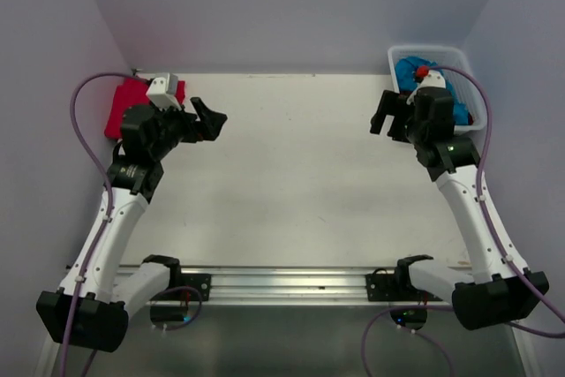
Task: Fold and stack the t-shirts
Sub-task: Grab the tshirt from the pile
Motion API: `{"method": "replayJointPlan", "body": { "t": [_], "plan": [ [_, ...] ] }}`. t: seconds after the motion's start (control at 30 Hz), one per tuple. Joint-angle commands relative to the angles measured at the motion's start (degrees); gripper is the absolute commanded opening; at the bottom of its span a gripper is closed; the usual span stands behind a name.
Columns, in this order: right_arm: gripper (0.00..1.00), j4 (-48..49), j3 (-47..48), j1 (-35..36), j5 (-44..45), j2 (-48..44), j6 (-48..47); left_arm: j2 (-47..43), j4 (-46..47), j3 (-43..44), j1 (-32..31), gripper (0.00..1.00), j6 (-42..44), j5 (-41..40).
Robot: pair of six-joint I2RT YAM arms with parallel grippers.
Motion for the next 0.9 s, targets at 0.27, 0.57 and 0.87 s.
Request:
{"method": "replayJointPlan", "body": {
  "t": [0.27, 0.57, 0.87],
  "plan": [
    [0.99, 3.3, 6.5, -0.9, 21.4, 15.2, 0.3, -0.5, 4.9, -3.4, -0.2, 1.0, 1.5, 5.1],
    [0.98, -6.3, 33.1, -15.0, 25.2, 40.7, 9.1, -2.2, 1.9, -3.6, -0.2, 1.0, 2.3, 5.6],
    [0.92, -11.0, 44.8, -20.2, 21.7, 57.8, 12.4, -2.6, -0.3, -3.5, -0.2, 1.0, 2.7, 5.5]
  ]
}}
